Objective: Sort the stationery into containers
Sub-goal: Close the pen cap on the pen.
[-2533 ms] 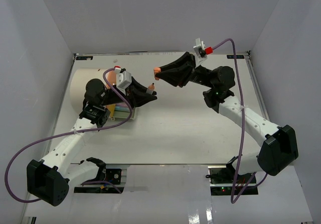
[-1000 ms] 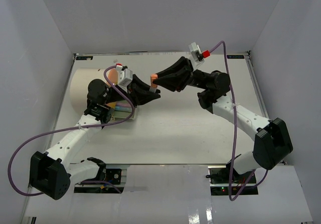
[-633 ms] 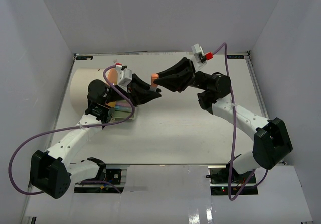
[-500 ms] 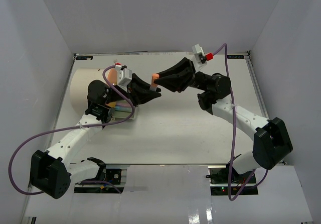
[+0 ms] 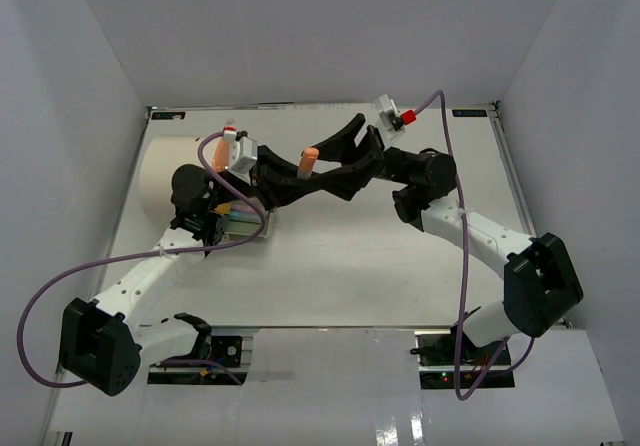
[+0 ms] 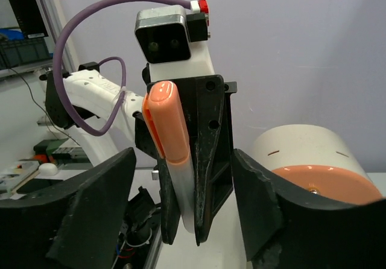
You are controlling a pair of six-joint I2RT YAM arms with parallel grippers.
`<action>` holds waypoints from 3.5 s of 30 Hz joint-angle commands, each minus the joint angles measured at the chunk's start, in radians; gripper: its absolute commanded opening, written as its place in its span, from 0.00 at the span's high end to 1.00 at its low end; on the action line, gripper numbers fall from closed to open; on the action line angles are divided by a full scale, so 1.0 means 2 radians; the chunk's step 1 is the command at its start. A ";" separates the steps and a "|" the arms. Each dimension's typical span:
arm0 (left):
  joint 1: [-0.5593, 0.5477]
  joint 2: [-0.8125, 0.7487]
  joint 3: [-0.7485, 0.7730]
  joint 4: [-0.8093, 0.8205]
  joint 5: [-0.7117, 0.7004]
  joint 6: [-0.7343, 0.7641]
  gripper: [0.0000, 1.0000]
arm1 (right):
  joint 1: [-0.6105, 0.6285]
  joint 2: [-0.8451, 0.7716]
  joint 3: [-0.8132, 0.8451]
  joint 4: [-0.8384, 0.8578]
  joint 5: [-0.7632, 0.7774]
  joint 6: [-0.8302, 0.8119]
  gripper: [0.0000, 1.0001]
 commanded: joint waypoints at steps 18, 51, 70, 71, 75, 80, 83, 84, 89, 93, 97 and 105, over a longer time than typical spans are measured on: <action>-0.001 0.022 -0.039 0.092 0.008 -0.066 1.00 | -0.079 -0.154 -0.075 -0.357 0.026 -0.190 0.10; -0.001 0.009 -0.017 -0.092 0.021 0.085 1.00 | -0.023 -0.098 0.111 -0.529 0.017 -0.323 0.51; -0.001 -0.006 -0.015 -0.131 0.020 0.115 1.00 | -0.022 -0.132 0.105 -0.523 -0.007 -0.349 0.20; -0.001 -0.005 -0.014 -0.132 0.022 0.115 1.00 | -0.022 -0.127 0.105 -0.517 -0.013 -0.347 0.20; -0.001 -0.003 -0.014 -0.126 0.025 0.108 1.00 | -0.020 -0.111 0.103 -0.473 -0.049 -0.324 0.23; -0.001 -0.005 -0.014 -0.123 0.027 0.106 1.00 | -0.019 -0.087 0.103 -0.438 -0.061 -0.311 0.29; -0.001 -0.006 -0.015 -0.121 0.027 0.106 1.00 | -0.017 -0.078 0.098 -0.420 -0.062 -0.300 0.33; -0.001 -0.005 -0.014 -0.121 0.027 0.106 1.00 | -0.016 -0.074 0.097 -0.413 -0.063 -0.297 0.34; -0.001 -0.006 -0.016 -0.120 0.026 0.107 1.00 | -0.008 -0.058 0.096 -0.396 -0.065 -0.291 0.43; -0.001 -0.006 -0.017 -0.120 0.025 0.108 1.00 | -0.004 -0.052 0.097 -0.394 -0.066 -0.288 0.52; -0.001 -0.007 -0.017 -0.116 0.023 0.107 1.00 | 0.000 -0.051 0.092 -0.392 -0.066 -0.288 0.58; 0.000 -0.005 -0.022 -0.098 0.025 0.095 1.00 | 0.003 -0.048 0.075 -0.382 -0.065 -0.284 0.66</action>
